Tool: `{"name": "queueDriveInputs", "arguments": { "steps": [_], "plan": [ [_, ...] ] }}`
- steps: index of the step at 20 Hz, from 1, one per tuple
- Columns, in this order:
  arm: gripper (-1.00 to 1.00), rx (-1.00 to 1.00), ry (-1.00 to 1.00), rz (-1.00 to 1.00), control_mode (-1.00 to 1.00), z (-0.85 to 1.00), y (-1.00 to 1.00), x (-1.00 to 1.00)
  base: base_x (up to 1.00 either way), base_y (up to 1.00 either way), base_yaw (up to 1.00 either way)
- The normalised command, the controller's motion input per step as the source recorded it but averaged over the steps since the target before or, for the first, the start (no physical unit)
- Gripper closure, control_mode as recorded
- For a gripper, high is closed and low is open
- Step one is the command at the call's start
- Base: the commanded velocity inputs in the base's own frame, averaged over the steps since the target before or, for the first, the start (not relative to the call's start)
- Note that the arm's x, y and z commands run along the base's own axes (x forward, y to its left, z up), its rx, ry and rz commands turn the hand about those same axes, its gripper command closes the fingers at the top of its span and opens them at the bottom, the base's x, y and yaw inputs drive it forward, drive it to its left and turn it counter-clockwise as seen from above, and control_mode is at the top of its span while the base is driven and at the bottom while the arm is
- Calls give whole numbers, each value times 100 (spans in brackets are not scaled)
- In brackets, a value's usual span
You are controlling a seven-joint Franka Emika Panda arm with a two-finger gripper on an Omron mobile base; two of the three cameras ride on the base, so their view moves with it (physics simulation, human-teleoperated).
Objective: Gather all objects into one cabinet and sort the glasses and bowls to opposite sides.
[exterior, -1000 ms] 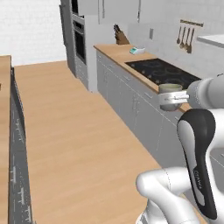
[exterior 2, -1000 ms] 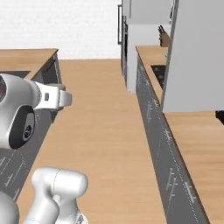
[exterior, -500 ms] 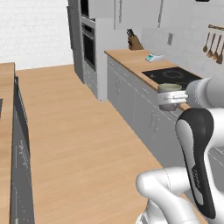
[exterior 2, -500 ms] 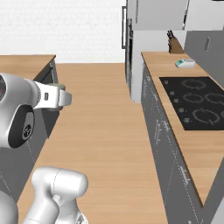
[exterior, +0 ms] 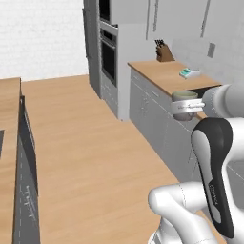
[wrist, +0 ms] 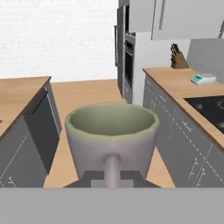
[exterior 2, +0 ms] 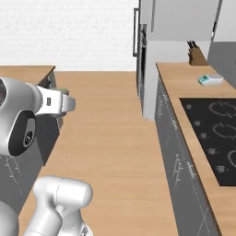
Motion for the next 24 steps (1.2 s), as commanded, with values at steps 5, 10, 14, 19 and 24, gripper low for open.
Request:
{"name": "queueDriveInputs", "arguments": {
  "steps": [5,10,14,19,24],
  "plan": [
    [100,0,0,0,100,0,0,0,100,21,6],
    [100,0,0,0,100,0,0,0,100,26,6],
    [100,0,0,0,100,0,0,0,100,30,4],
    [100,0,0,0,100,0,0,0,100,25,3],
    [100,0,0,0,100,0,0,0,100,18,0]
  ]
}}
